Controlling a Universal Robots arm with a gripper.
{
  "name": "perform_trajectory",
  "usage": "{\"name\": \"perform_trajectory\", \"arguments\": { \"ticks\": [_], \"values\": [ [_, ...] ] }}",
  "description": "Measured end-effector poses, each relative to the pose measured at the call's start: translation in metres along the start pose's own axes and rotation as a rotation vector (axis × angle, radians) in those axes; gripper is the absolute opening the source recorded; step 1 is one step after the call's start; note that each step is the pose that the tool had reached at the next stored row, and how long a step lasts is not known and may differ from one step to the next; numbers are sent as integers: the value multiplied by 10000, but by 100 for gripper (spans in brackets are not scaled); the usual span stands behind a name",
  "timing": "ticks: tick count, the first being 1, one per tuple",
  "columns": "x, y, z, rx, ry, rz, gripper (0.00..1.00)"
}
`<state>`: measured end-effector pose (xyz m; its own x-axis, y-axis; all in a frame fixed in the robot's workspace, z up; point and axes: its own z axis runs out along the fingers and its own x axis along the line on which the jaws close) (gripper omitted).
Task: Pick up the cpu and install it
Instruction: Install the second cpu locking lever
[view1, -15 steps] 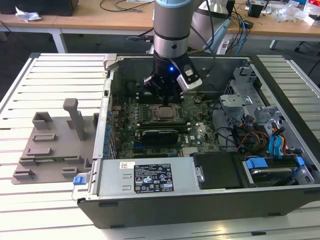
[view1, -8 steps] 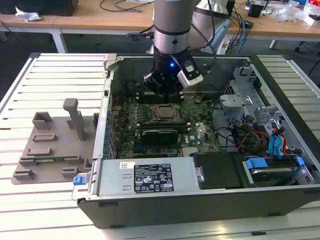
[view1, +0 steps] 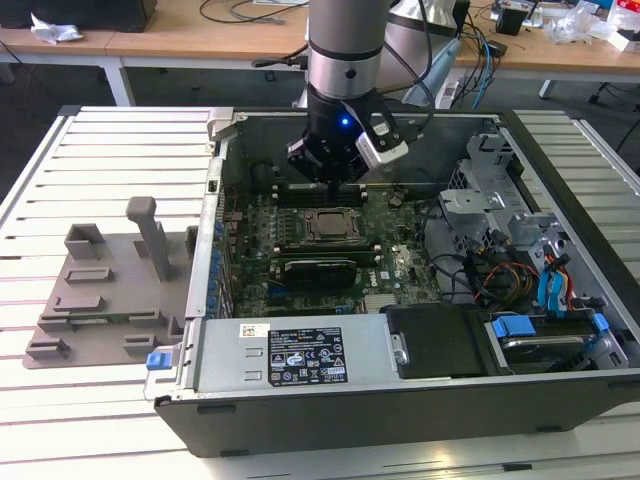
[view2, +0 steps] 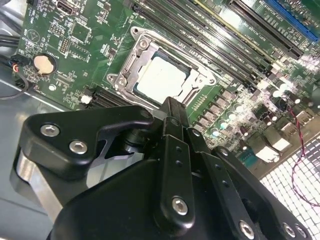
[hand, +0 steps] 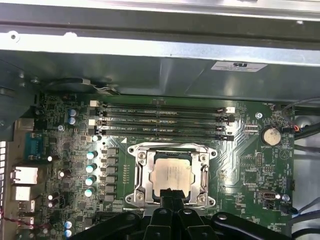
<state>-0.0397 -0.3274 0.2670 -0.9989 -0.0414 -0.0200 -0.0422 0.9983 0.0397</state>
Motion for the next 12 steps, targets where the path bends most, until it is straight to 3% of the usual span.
{"name": "perform_trajectory", "arguments": {
  "ticks": [5,12],
  "values": [
    [-3,8,-138,29,2,-1,11],
    [-3,9,-142,29,2,-1,11]
  ]
}}
